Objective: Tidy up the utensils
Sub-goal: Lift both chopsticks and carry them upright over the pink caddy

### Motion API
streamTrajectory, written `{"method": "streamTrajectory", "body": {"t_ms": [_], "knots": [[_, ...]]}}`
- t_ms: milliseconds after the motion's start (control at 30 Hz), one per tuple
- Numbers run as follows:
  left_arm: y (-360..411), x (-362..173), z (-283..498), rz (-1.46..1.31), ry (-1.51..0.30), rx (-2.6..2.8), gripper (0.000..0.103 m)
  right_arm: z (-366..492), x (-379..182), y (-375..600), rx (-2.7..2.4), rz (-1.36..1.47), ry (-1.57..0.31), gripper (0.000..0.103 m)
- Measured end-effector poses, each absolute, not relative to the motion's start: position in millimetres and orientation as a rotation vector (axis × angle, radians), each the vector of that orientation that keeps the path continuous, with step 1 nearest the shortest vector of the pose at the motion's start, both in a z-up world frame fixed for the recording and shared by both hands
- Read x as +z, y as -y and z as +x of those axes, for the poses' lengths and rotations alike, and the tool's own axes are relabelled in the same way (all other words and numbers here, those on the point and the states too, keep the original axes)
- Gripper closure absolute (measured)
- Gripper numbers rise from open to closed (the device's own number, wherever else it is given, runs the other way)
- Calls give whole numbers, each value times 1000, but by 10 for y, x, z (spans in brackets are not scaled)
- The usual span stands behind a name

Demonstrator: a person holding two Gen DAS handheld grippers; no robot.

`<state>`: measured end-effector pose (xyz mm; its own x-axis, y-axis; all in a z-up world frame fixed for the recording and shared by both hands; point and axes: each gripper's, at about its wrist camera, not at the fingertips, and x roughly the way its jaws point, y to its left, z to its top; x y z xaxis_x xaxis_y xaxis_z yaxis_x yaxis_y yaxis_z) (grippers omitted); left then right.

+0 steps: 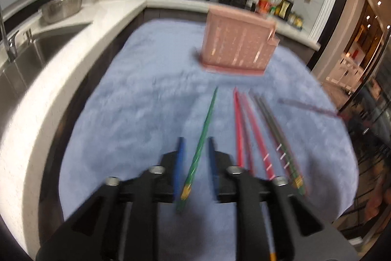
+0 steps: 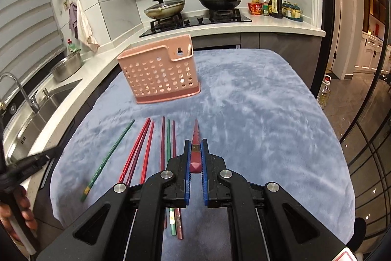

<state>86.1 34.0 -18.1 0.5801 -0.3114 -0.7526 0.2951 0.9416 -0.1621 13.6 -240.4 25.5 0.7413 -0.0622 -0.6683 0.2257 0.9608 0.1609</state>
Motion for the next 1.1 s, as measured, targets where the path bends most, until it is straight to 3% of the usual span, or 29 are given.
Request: {"method": "streamTrajectory", "body": {"t_ms": [233, 433, 533, 567, 733, 1100], "knots": [[-354, -830, 791, -5, -1007, -381, 75, 89, 122, 2344, -149, 247, -760, 96], [-406, -937, 768, -27, -1006, -388, 76, 98, 112, 2329, -153, 242, -766, 96], [-413, -942, 774, -16, -1005, -385, 90, 112, 98, 2320, -152, 241, -771, 96], [-415, -929, 763, -13, -1004, -387, 90, 116, 95, 2317, -152, 240, -772, 96], [-393, -748, 753, -18, -988, -395, 93, 123, 159, 2321, -150, 235, -760, 96], [-461, 436, 994, -84, -720, -371, 96, 298, 620, 2344, -138, 201, -643, 96]]}}
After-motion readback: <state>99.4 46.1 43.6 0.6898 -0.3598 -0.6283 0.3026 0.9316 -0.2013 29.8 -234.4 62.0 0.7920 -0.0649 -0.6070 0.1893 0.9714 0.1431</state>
